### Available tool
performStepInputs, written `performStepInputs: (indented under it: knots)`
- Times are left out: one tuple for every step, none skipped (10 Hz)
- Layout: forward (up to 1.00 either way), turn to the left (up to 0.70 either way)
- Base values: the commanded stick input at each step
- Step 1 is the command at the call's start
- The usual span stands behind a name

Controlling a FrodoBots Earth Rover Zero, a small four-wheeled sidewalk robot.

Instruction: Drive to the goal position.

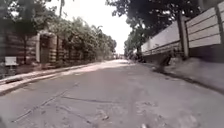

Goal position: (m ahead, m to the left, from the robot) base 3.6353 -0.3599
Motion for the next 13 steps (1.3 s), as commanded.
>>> performStepInputs:
  knots:
    - [1.0,-0.25]
    - [1.0,-0.1]
    - [1.0,-0.01]
    - [1.0,-0.36]
    - [1.0,-0.4]
    - [1.0,-0.4]
    - [1.0,-0.4]
    - [1.0,-0.4]
    - [1.0,-0.4]
    - [1.0,-0.4]
    - [1.0,-0.4]
    - [1.0,-0.4]
    - [1.0,-0.26]
